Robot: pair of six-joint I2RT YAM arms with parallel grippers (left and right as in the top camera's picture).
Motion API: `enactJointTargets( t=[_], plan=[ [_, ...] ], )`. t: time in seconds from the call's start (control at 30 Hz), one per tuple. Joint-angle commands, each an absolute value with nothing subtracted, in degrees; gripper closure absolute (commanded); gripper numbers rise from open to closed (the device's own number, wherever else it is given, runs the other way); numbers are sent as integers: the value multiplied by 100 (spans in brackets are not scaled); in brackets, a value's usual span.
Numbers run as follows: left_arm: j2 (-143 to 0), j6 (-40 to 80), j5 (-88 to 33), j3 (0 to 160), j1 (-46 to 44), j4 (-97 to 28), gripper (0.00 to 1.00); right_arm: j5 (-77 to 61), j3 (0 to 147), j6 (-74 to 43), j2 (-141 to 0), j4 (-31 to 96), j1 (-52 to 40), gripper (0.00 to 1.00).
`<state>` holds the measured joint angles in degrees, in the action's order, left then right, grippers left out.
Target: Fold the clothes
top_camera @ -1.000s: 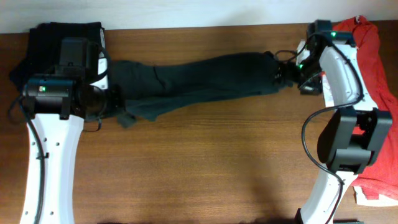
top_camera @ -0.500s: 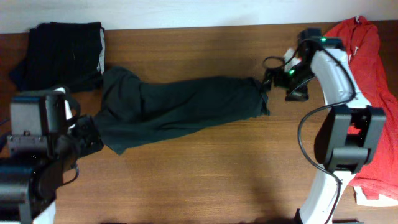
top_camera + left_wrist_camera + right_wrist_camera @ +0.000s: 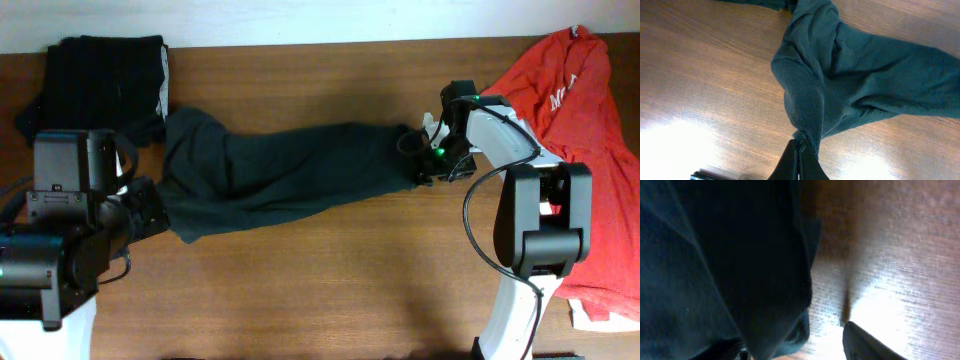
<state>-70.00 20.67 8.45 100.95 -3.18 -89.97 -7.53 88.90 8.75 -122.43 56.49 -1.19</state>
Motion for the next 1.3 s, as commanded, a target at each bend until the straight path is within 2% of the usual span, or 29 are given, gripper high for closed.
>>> enactJointTargets(
  t=[0.0, 0.03, 0.07, 0.13, 0.23, 0.4, 0.53, 0.8, 1.03, 1.17, 1.2, 1.23, 1.27],
  plan=[
    [-6987, 2139, 952, 10130, -283, -8978, 99, -718, 8892, 899, -12219, 5605, -106, 67],
    [-6987, 2139, 952, 10130, -283, -8947, 99, -672, 8984, 827, -12219, 5627, -106, 76],
    [-6984, 2139, 952, 10132, -283, -8921, 99, -674, 9045, 812, -12219, 5669, -106, 79],
    [-6984, 2139, 952, 10130, -283, -8917, 99, -674, 9260, 777, -12219, 5881, -106, 96],
    [-6984, 2141, 945, 10165, -283, -8766, 100, -397, 9762, 318, -12217, 6396, -71, 96],
    [-6991, 2139, 1037, 11415, -283, -9395, 100, -187, 12335, -261, -12186, 8726, 489, 96],
    [-6991, 2139, 1380, 11922, -283, -9452, 100, -233, 14158, -504, -12184, 9736, 991, 96],
    [-7179, 2139, 1382, 12156, -283, -9227, 100, -451, 14431, -495, -11806, 9732, 1039, 96],
    [-8827, 2147, 1518, 11837, -283, -9201, 99, -904, 14383, -451, -12444, 9596, 327, 96],
    [-10283, 2335, 2257, 11826, -148, -8921, 99, -902, 14383, -456, -13428, 9371, -263, 78],
    [-10713, 2338, 2231, 11826, 10, -8897, 100, -875, 14383, -454, -13686, 9295, -355, 56],
    [-11013, 2340, 2224, 11826, 128, -8925, 100, -760, 14383, -456, -13885, 9271, -401, 14],
    [-11345, 2362, 2145, 11826, 250, -9039, 100, -650, 14383, -454, -14005, 9301, -401, 1]
  ],
)
